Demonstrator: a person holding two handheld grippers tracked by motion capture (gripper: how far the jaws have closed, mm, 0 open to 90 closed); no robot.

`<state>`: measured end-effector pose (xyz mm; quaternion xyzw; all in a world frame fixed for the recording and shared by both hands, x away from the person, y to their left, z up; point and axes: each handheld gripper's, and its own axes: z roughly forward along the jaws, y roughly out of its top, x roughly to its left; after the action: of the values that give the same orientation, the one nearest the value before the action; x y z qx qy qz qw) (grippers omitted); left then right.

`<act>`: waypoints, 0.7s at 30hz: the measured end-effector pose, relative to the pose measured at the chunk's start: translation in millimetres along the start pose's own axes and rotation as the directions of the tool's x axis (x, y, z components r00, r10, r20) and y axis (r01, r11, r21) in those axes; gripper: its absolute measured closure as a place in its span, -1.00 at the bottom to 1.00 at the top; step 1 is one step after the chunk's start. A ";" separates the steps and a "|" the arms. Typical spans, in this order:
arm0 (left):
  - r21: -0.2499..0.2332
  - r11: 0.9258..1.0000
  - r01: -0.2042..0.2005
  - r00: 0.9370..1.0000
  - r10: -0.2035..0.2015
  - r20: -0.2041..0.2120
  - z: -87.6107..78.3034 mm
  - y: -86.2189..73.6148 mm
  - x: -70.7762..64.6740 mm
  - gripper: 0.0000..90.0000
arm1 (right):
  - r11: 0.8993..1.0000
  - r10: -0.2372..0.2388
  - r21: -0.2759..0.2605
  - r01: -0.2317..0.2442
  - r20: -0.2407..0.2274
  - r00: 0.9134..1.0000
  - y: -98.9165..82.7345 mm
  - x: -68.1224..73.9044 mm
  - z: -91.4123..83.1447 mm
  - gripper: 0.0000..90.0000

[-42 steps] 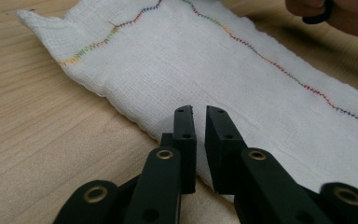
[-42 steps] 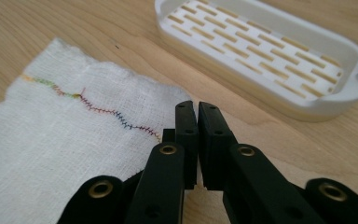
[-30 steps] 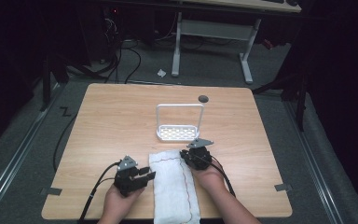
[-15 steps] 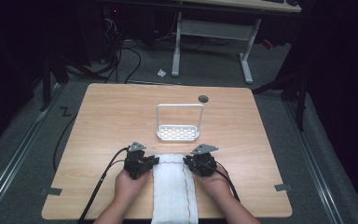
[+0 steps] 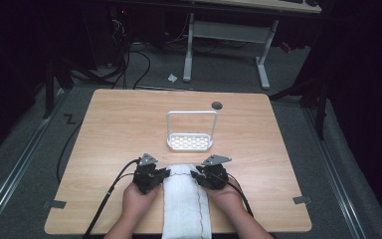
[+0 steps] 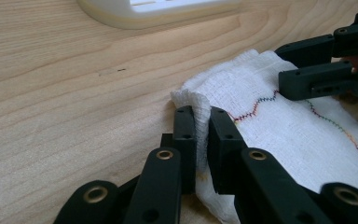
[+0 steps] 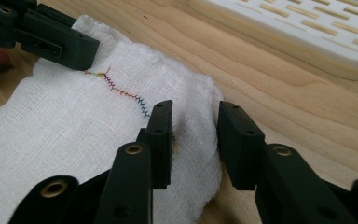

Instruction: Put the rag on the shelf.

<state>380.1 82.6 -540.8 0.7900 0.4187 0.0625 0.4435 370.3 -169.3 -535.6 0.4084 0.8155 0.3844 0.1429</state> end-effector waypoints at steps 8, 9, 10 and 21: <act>0.002 1.000 0.000 1.000 0.000 0.007 -0.5 -0.7 -0.5 0.84 | 1.000 0.021 -0.005 -0.021 -0.056 0.998 -0.8 -3.2 0.7 0.78; 0.001 1.000 0.002 1.000 -0.002 0.008 -0.7 -0.9 -0.4 0.84 | 1.000 0.018 -0.005 -0.018 -0.055 0.998 -0.8 -3.1 0.7 0.79; 0.000 1.000 0.002 1.000 -0.002 0.010 -1.0 -1.1 -0.4 0.84 | 1.000 0.016 -0.005 -0.017 -0.056 0.998 -0.8 -3.1 0.8 0.80; -0.003 1.000 -0.015 1.000 0.015 0.001 -2.4 -1.9 -1.9 0.87 | 1.000 -0.002 -0.006 0.002 -0.056 0.998 -0.3 -1.8 0.8 0.85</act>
<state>376.6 83.3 -540.3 0.7925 0.4126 0.0658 0.4444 371.8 -170.4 -536.5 0.3963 0.8184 0.3980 0.1216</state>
